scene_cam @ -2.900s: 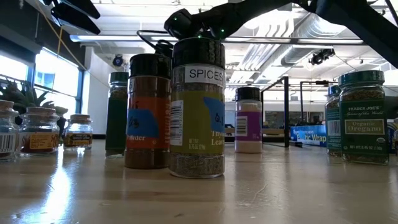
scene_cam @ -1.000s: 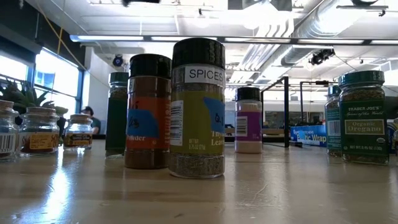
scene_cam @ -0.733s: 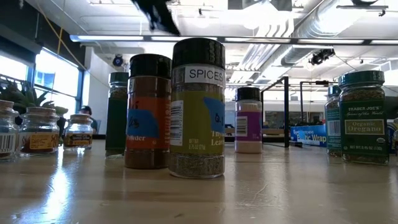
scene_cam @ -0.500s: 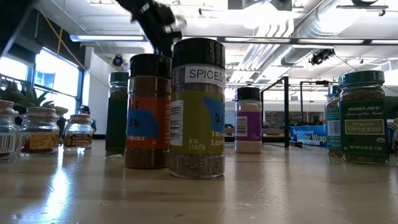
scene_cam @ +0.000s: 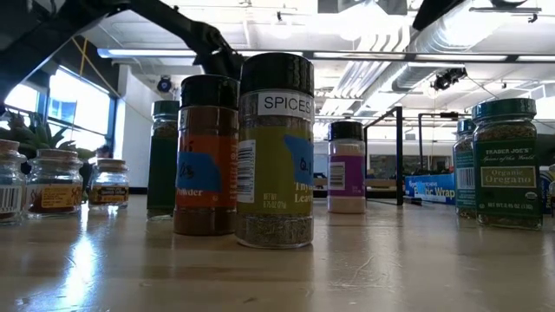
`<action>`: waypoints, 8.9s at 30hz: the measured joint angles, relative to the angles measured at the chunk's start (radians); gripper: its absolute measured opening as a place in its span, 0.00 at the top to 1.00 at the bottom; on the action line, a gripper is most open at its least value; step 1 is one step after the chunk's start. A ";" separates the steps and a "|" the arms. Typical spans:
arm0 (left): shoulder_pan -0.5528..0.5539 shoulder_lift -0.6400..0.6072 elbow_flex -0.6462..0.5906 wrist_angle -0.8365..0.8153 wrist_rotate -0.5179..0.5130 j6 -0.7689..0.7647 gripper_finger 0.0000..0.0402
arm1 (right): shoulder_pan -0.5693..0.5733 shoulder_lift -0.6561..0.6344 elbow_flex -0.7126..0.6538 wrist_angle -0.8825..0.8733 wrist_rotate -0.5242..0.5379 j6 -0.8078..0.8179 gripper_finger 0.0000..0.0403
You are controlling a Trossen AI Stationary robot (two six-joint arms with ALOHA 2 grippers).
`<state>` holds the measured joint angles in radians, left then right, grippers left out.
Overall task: Shelf spices
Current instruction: Put the white seasoning bottle on the shelf aligned with the other white seasoning bottles
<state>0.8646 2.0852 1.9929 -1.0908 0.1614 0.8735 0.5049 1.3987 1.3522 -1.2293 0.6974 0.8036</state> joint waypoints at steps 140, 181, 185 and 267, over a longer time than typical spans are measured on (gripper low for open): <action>-0.651 -1.102 -0.688 0.058 -0.170 -0.818 1.00 | -0.238 0.777 0.663 -0.082 -0.707 -1.618 0.39; -0.652 -1.175 -0.902 0.124 -0.311 -0.791 1.00 | -0.209 0.522 0.235 0.253 -0.631 -0.391 0.39; -0.652 -1.175 -0.902 0.124 -0.310 -0.791 1.00 | -0.211 0.532 0.235 0.262 -0.637 -0.393 0.37; -0.651 -1.175 -0.902 0.165 -0.302 -0.792 1.00 | -0.747 0.850 0.813 0.378 -0.732 -1.153 0.52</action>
<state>0.2134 0.9104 1.0912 -0.9256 -0.1410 0.0811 -0.2422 2.2482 2.1651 -0.8516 -0.0345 -0.3495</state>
